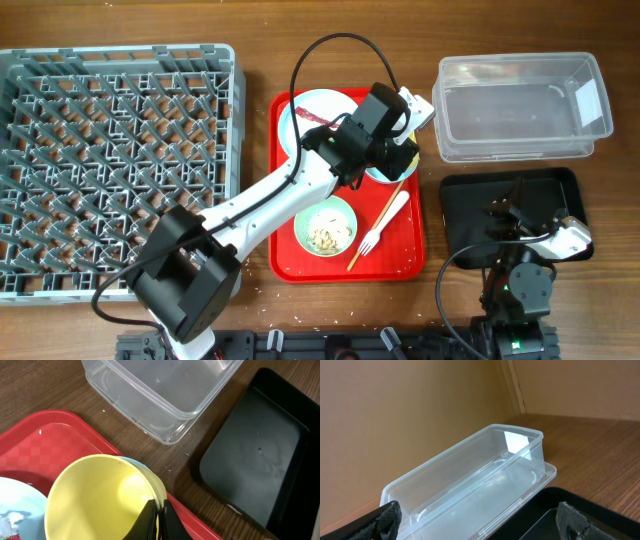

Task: Sort waste into correct bins and load items into the dishwasher rack
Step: 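Lower the left gripper and grasp the yellow cup, then carry the yellow cup to the rack and set it down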

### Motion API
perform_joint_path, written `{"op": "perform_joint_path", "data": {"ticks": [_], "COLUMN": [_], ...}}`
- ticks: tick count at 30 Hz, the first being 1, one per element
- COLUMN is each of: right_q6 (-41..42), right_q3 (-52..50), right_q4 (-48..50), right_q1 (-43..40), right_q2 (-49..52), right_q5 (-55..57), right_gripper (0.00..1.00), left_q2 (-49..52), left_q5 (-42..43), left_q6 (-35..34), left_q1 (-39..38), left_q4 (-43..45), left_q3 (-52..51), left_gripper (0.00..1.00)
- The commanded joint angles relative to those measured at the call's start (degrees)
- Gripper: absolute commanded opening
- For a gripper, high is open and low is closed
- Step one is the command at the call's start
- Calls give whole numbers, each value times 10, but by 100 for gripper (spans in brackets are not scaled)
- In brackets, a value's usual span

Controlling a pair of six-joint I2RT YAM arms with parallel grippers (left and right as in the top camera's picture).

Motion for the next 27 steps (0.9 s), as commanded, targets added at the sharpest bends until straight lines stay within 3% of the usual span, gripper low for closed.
{"op": "perform_joint_path", "data": {"ticks": [1,6,12,17,21,27], "right_q6": [-11,-11,-11,-11,-11,-11], "right_q3": [0,0,0,0,0,0], "right_q4": [2,2,2,2,2,2], "right_q1": [-2,-2,-2,-2,-2,-2], "right_q2": [2,2,2,2,2,2], "right_q5": [10,10,10,10,10,10], "right_gripper": [100,100,100,100,100,100], "left_q2": [-19,-69,-135,-116,-80,13], "left_q5": [10,26,228,394,468,580], "left_q6": [-36,-80,-163,-179,-190,-189], "left_q1": [17,78,288,498,635,754], "left_q4": [-2,-14,-31,-66,-75,-73], "left_q3": [7,7,7,7,7,7], "left_gripper": [4,4,4,4,4,4]}}
